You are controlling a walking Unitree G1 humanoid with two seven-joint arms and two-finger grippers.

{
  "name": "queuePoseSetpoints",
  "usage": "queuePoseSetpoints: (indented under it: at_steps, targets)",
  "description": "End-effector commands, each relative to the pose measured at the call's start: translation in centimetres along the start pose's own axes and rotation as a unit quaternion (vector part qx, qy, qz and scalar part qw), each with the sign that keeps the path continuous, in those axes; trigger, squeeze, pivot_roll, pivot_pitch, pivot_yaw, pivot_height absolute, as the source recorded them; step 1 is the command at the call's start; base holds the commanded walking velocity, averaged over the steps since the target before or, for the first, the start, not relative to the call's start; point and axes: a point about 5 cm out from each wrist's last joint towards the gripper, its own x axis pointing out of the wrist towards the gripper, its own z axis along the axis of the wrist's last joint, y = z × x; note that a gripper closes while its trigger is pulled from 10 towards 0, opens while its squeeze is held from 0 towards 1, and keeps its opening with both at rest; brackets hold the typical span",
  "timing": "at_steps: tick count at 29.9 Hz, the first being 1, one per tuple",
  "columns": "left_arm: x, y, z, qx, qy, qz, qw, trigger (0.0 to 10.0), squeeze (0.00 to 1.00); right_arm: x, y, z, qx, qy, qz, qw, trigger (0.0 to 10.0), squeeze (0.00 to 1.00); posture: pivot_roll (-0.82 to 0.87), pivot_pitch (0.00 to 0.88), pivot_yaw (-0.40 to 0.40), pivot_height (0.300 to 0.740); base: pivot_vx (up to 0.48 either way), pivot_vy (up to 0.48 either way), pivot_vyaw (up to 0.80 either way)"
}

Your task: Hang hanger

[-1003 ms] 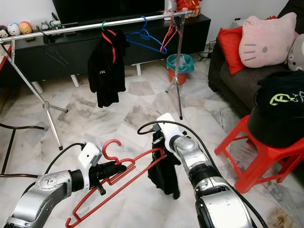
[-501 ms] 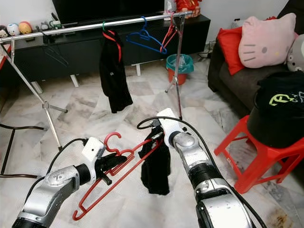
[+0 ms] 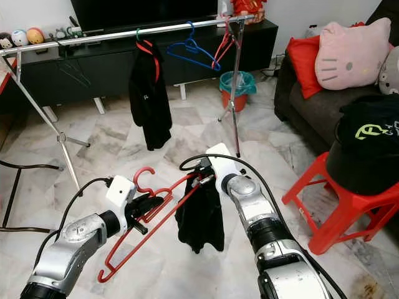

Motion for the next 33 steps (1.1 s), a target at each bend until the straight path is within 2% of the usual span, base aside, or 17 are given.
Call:
queuePoseSetpoints:
  at_steps: [1, 3, 6, 11, 14, 16, 17, 21, 23, 33]
  targets:
    - [-0.1, 0.3, 0.6, 0.006, -0.01, 0.002, 1.0, 10.0, 0.0, -0.1, 0.2, 1.1, -0.009, -0.017, 0.003, 1.0, 10.0, 0.0, -0.02, 0.01, 0.016, 0.74, 0.0, 0.0, 0.0]
    - [-0.3, -0.5, 0.4, -0.001, -0.003, -0.038, 0.999, 10.0, 0.0, -0.2, 0.1, 1.3, -0.009, -0.019, 0.002, 1.0, 10.0, 0.0, -0.02, 0.011, 0.017, 0.74, 0.0, 0.0, 0.0]
    - [-0.4, -0.7, 0.3, -0.005, -0.001, -0.051, 0.999, 10.0, 0.0, -0.2, 0.1, 1.5, -0.009, -0.02, 0.002, 1.0, 10.0, 0.0, -0.02, 0.011, 0.017, 0.74, 0.0, 0.0, 0.0]
    - [-0.7, -2.5, 0.3, -0.031, -0.002, -0.128, 0.991, 10.0, 0.0, -0.5, 0.4, 2.6, -0.017, -0.038, 0.008, 0.999, 10.0, 0.0, -0.02, 0.01, 0.019, 0.74, 0.0, 0.0, 0.0]
    - [-0.7, -2.8, 0.2, -0.028, 0.006, -0.134, 0.991, 10.0, 0.0, -0.6, 0.3, 2.7, -0.014, -0.037, 0.003, 0.999, 10.0, 0.0, -0.02, 0.011, 0.018, 0.74, 0.0, 0.0, 0.0]
    - [-0.6, -2.7, 0.1, -0.023, 0.011, -0.127, 0.992, 10.0, 0.0, -0.7, 0.4, 3.0, -0.012, -0.038, 0.003, 0.999, 10.0, 0.0, -0.02, 0.011, 0.019, 0.74, 0.0, 0.0, 0.0]
    - [-0.3, -2.2, -0.1, -0.015, 0.02, -0.1, 0.995, 10.0, 0.0, -0.9, 0.6, 3.3, -0.011, -0.044, 0.006, 0.999, 10.0, 0.0, -0.02, 0.011, 0.019, 0.74, 0.0, 0.0, 0.0]
    - [0.0, -1.6, -0.2, -0.004, 0.026, -0.07, 0.997, 10.0, 0.0, -1.0, 0.7, 3.5, -0.01, -0.045, 0.007, 0.999, 10.0, 0.0, -0.02, 0.011, 0.021, 0.74, 0.0, 0.0, 0.0]
    - [0.3, -0.8, -0.3, 0.003, 0.034, -0.031, 0.999, 10.0, 0.0, -1.0, 0.5, 3.5, -0.009, -0.044, 0.002, 0.999, 10.0, 0.0, -0.02, 0.01, 0.021, 0.74, 0.0, 0.0, 0.0]
    - [0.5, 0.9, 0.1, 0.005, 0.024, 0.049, 0.998, 10.0, 0.0, -1.2, 0.9, 3.5, -0.002, -0.042, 0.007, 0.999, 10.0, 0.0, -0.02, 0.011, 0.02, 0.74, 0.0, 0.0, 0.0]
